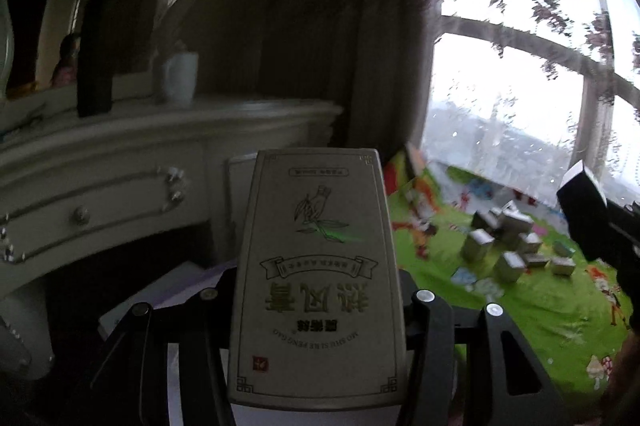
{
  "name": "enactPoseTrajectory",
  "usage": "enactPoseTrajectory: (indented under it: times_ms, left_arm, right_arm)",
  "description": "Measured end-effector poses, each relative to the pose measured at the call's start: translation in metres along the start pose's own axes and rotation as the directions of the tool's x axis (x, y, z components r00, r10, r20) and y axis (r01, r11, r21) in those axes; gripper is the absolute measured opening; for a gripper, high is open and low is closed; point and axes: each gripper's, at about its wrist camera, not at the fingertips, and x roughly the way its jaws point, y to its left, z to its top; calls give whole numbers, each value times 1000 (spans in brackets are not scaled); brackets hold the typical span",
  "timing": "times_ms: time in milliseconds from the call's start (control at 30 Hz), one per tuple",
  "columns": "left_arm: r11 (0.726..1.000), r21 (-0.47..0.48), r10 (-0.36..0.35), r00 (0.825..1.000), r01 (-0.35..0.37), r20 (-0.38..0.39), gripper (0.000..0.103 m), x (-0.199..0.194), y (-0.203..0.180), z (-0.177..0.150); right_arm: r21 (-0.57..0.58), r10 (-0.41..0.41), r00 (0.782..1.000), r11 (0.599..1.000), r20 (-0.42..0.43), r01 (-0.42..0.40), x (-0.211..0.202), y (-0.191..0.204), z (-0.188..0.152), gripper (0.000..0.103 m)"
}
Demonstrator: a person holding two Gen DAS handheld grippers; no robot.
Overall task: Organize rigid objects
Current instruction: 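Release the blue block with the right tool while the left tool drops the cream box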
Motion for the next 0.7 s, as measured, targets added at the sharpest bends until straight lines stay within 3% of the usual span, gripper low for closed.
enactPoseTrajectory:
  times_ms: [100, 233, 467, 533, 567, 600, 633, 700]
  left_arm:
    - [1000, -8, 30, 998, -30, -52, 53, 9, 11, -10]
    - [998, -37, 55, 988, -60, -141, 53, 22, 27, -25]
    - [988, -65, 116, 945, -142, -306, 54, 45, 51, -49]
    - [984, -76, 128, 930, -164, -346, 65, 51, 56, -53]
    - [980, -83, 137, 916, -180, -377, 77, 56, 60, -56]
    - [976, -89, 147, 907, -197, -395, 85, 60, 63, -58]
    - [970, -98, 165, 894, -225, -417, 87, 63, 66, -61]
    - [963, -106, 177, 880, -247, -441, 87, 67, 69, -63]
  right_arm:
    - [-28, 72, 996, 997, -56, -74, 17, 13, -3, 31]
    - [-52, 170, 974, 982, -153, -179, 41, 33, -8, 31]
    - [-88, 265, 916, 949, -302, -303, 72, 66, -32, 31]
    - [-87, 283, 897, 940, -340, -330, 79, 72, -38, 31]
    - [-86, 293, 885, 935, -361, -344, 83, 75, -41, 31]
    - [-81, 297, 877, 933, -378, -351, 86, 76, -45, 36]
    - [-68, 308, 866, 930, -394, -362, 88, 77, -47, 42]
    - [-26, 334, 851, 926, -405, -375, 92, 74, -51, 65]
